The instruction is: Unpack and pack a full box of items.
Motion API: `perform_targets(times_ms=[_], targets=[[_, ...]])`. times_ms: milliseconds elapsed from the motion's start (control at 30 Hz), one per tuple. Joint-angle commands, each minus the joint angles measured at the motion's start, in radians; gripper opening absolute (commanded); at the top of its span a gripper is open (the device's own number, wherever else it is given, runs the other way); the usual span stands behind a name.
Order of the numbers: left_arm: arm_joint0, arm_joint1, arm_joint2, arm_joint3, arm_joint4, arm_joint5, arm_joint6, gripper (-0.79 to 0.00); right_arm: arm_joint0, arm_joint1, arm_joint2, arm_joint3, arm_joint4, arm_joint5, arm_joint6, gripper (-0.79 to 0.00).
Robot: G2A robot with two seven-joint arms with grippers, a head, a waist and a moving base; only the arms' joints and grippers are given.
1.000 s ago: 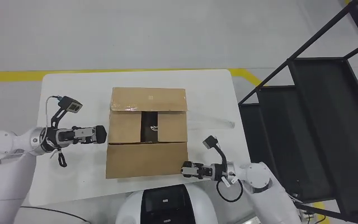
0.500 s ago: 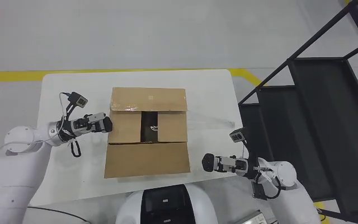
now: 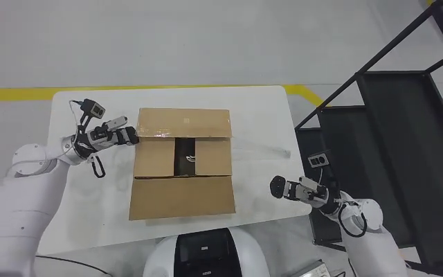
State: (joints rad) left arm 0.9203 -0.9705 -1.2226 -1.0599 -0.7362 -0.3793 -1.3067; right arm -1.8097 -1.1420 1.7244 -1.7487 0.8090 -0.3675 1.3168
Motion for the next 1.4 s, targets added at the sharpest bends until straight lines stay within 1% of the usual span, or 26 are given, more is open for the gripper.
perform_targets(times_ms=[0,300,400,467,600,700,767,900,1033,1133,1233,1300,1367], targets=[[-0.022,-0.007,0.009,0.022,-0.034,0.009,-0.020,0.000,0.001,0.001,0.004,0.005,0.009,0.000,-0.002,0.000],[-0.135,-0.049,0.063,0.114,-0.134,0.011,-0.030,0.000,0.001,0.003,0.011,0.022,0.030,0.001,-0.011,0.000],[-0.186,-0.067,0.100,0.159,-0.113,0.010,-0.013,0.000,0.002,0.003,0.011,0.026,0.028,0.000,-0.019,0.000],[-0.222,-0.082,0.124,0.194,-0.127,0.021,-0.007,0.000,0.001,0.003,0.010,0.027,0.028,-0.001,-0.022,0.000],[-0.294,-0.111,0.166,0.274,-0.123,0.011,0.030,0.000,-0.005,0.004,0.015,0.024,0.028,-0.009,-0.028,0.000],[-0.345,-0.138,0.204,0.330,-0.116,-0.005,0.057,0.000,-0.013,0.005,0.020,0.021,0.029,-0.013,-0.031,0.000],[-0.376,-0.158,0.227,0.373,-0.127,0.003,0.063,0.000,-0.019,0.005,0.024,0.018,0.025,-0.016,-0.037,0.000],[-0.443,-0.196,0.278,0.467,-0.084,-0.019,0.123,0.000,-0.032,0.005,0.030,0.014,0.027,-0.025,-0.041,0.000],[-0.492,-0.234,0.333,0.549,-0.007,-0.045,0.199,0.000,-0.045,0.006,0.039,0.014,0.030,-0.031,-0.047,0.000],[-0.515,-0.260,0.367,0.610,0.042,-0.050,0.262,0.000,-0.052,0.006,0.045,0.013,0.032,-0.035,-0.049,0.000],[-0.530,-0.282,0.394,0.670,0.102,-0.081,0.347,0.000,-0.057,0.007,0.046,0.011,0.032,-0.035,-0.050,0.000],[-0.537,-0.295,0.414,0.708,0.153,-0.084,0.416,0.000,-0.059,0.007,0.046,0.010,0.032,-0.036,-0.050,0.000],[-0.537,-0.308,0.425,0.731,0.176,-0.073,0.452,0.000,-0.059,0.007,0.044,0.009,0.029,-0.035,-0.051,0.000]])
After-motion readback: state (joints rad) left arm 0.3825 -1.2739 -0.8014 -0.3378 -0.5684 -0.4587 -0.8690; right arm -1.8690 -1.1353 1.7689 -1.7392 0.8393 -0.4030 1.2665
